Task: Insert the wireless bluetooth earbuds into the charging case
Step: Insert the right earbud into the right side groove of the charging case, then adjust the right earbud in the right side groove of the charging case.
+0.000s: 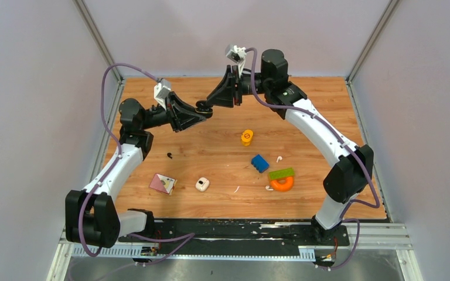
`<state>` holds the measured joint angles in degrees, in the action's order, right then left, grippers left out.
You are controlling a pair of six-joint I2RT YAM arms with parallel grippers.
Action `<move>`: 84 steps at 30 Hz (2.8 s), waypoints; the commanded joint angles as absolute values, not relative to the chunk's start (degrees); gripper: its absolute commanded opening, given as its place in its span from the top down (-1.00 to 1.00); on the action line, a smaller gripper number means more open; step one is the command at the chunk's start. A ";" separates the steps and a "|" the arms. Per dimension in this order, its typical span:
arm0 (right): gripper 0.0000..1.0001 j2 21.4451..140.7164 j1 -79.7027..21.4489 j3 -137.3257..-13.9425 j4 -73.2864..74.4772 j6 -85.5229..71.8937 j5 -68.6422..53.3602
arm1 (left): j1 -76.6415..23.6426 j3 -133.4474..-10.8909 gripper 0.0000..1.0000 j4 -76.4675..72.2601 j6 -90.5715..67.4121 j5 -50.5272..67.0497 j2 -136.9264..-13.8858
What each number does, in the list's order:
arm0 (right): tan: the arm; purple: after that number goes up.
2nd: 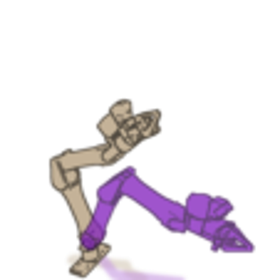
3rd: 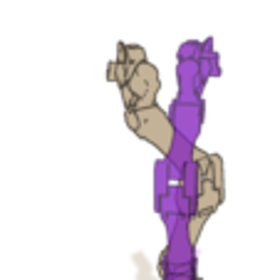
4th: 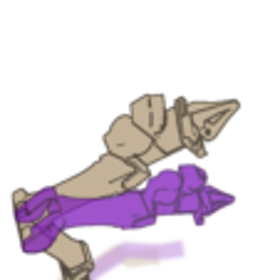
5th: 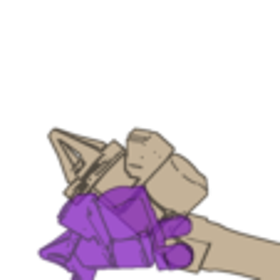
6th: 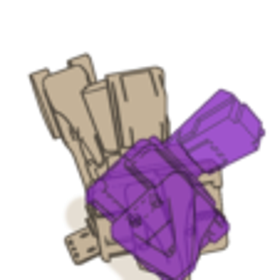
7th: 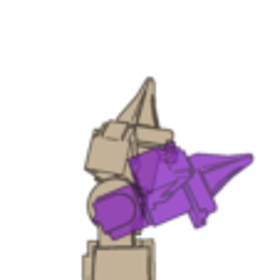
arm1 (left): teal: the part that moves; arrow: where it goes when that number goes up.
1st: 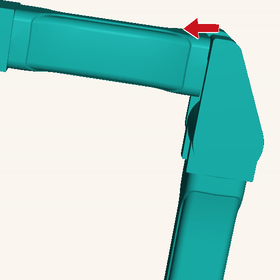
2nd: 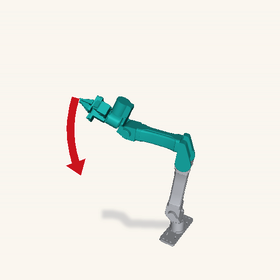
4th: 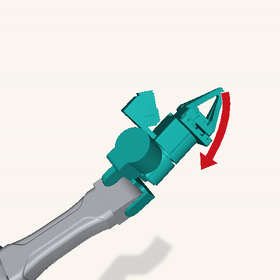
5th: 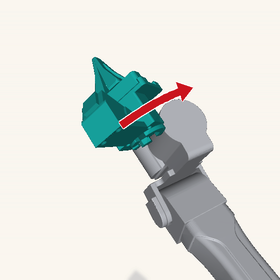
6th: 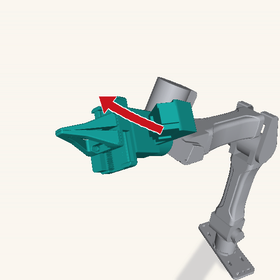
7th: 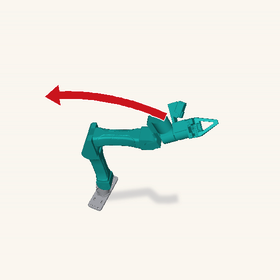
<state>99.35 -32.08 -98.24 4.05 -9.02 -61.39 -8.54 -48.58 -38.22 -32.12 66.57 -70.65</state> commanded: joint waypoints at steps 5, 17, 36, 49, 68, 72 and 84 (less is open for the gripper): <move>0.67 98.92 -32.06 -105.98 6.12 -10.65 -65.59 | -8.56 -49.35 1.00 -39.99 -32.22 66.19 -70.61; 0.70 101.68 -32.07 -105.99 13.20 -5.62 -69.63 | -8.53 -49.39 1.00 -41.13 -32.81 70.25 -70.10; 0.71 103.45 -32.00 -106.70 16.92 -1.85 -71.19 | -8.54 -50.32 1.00 -40.14 -31.24 73.05 -70.13; 0.64 104.24 -32.18 -107.12 16.90 -1.20 -70.99 | -8.53 -50.39 1.00 -40.34 -31.04 73.04 -70.45; 0.36 103.80 -32.16 -111.37 21.14 3.34 -69.22 | -8.55 -48.75 1.00 -41.70 -31.35 73.04 -70.35; 0.35 103.80 -32.13 -113.27 21.16 2.78 -68.97 | -8.53 -48.26 1.00 -42.71 -31.82 72.71 -70.47; 0.28 99.49 -32.34 -113.26 37.48 8.94 -50.63 | -8.54 -45.81 1.00 -46.71 -33.20 65.52 -70.60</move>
